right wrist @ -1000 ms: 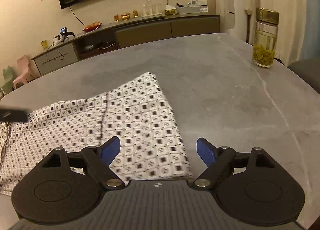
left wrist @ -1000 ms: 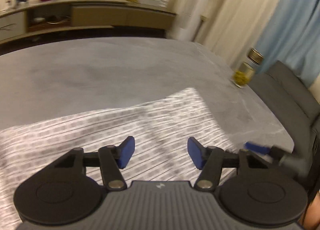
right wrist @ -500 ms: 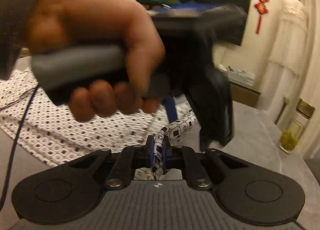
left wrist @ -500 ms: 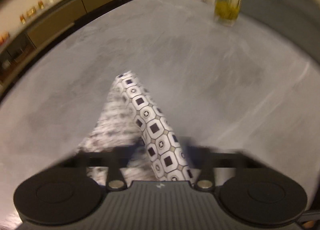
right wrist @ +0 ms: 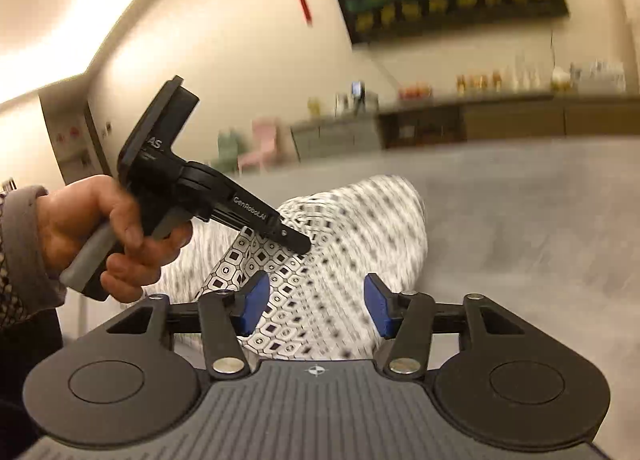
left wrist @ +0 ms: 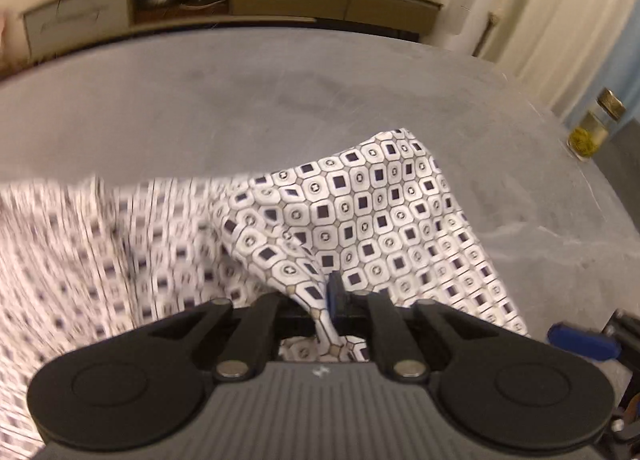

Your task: Fold clothes

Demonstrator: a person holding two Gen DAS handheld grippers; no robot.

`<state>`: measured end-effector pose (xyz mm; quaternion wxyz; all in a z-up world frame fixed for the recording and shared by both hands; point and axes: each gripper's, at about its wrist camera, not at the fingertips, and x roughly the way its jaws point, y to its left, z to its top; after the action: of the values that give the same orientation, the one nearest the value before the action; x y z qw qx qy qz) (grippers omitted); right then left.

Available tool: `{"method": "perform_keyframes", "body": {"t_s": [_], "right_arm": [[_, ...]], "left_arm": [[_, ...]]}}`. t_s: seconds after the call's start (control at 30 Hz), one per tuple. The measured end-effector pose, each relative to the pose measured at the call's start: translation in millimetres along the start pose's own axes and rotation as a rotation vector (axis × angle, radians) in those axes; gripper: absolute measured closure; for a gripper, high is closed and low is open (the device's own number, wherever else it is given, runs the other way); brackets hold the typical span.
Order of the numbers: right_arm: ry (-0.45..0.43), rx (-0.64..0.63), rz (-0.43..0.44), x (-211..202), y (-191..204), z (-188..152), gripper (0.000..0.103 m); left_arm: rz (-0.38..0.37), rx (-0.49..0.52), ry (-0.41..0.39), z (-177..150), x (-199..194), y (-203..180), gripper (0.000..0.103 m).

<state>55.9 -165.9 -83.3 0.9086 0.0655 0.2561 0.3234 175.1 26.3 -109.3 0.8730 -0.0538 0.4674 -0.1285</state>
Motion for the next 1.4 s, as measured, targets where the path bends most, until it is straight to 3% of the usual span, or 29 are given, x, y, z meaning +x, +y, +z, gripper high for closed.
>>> {"method": "perform_keyframes", "body": {"t_s": [0.13, 0.23, 0.27, 0.3, 0.4, 0.47, 0.53, 0.63, 0.67, 0.73, 0.87, 1.13, 1.23, 1.3, 1.4], "right_arm": [[0.110, -0.049, -0.038, 14, 11, -11, 0.054], [0.079, -0.061, -0.073, 11, 18, 1, 0.054], [0.056, -0.057, -0.082, 12, 19, 12, 0.054], [0.047, -0.062, -0.097, 15, 20, 22, 0.054], [0.095, -0.139, -0.155, 48, 24, 53, 0.054], [0.137, -0.197, -0.189, 76, 22, 67, 0.054], [0.185, -0.225, -0.229, 108, 16, 77, 0.058], [0.276, -0.204, -0.266, 156, -4, 74, 0.064], [0.268, -0.166, -0.262, 164, -14, 71, 0.064], [0.241, -0.085, -0.257, 164, -26, 70, 0.064], [0.188, 0.007, -0.215, 118, -11, 72, 0.063], [0.304, -0.054, -0.145, 83, 25, 20, 0.063], [0.262, -0.036, -0.164, 69, 25, 26, 0.063], [0.234, -0.035, -0.160, 55, 28, 22, 0.063], [0.277, -0.036, -0.159, 55, 27, 4, 0.063]], "left_arm": [[-0.052, -0.039, -0.077, -6, -1, 21, 0.069], [-0.075, -0.026, -0.118, 4, 3, 27, 0.074], [-0.093, 0.001, -0.134, 9, 4, 22, 0.087], [-0.113, 0.037, -0.144, 14, 5, 16, 0.089], [-0.124, 0.045, -0.116, 18, 8, 16, 0.086], [-0.104, 0.005, -0.091, 18, 9, 24, 0.077], [-0.088, -0.019, -0.120, 13, 3, 33, 0.070], [-0.076, -0.037, -0.132, 0, -16, 42, 0.066], [-0.071, -0.038, -0.130, -4, -21, 41, 0.067], [-0.079, -0.037, -0.124, -13, -31, 36, 0.068], [-0.093, 0.007, -0.105, -30, -44, 14, 0.069], [0.040, 0.091, -0.073, -56, -37, -11, 0.073], [0.024, 0.085, -0.107, -60, -52, -17, 0.075], [0.035, 0.090, -0.083, -68, -53, -21, 0.074], [0.076, 0.124, -0.090, -77, -53, -27, 0.073]]}}
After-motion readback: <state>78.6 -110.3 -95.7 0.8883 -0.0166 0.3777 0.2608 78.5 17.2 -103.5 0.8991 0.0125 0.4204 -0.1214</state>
